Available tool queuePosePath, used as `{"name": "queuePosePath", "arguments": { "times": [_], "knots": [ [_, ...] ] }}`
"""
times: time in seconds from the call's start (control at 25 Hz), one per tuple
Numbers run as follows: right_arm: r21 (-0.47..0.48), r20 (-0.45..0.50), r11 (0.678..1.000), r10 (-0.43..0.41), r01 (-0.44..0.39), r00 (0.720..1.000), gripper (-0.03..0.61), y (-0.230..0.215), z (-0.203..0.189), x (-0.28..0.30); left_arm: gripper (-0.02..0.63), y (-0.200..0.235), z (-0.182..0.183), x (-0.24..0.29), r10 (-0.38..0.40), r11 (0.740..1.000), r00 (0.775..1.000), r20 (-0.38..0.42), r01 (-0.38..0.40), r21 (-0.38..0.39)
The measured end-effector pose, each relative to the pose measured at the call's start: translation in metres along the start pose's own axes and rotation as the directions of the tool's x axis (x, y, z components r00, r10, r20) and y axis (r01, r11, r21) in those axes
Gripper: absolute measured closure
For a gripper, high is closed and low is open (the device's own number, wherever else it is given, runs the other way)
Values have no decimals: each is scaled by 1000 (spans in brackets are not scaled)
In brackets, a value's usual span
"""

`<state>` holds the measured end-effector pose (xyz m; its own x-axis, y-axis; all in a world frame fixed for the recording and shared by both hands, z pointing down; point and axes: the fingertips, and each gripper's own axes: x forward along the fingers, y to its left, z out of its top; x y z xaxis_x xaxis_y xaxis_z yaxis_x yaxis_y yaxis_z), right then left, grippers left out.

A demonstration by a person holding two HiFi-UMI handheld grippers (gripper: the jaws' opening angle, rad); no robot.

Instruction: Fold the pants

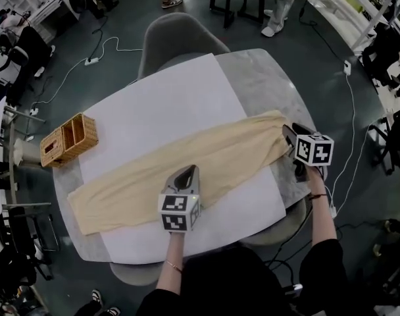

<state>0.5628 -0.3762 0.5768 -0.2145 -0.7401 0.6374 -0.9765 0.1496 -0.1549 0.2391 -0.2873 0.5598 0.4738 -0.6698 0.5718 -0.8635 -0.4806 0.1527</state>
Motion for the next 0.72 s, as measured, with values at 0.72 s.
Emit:
{"name": "queuePosePath", "arguments": {
  "times": [0.72],
  "knots": [
    [-60, -216, 998, -16, 3, 976, 379, -26, -32, 51, 606, 3, 2, 18, 9, 999, 1000, -22, -10, -38]
  ]
}}
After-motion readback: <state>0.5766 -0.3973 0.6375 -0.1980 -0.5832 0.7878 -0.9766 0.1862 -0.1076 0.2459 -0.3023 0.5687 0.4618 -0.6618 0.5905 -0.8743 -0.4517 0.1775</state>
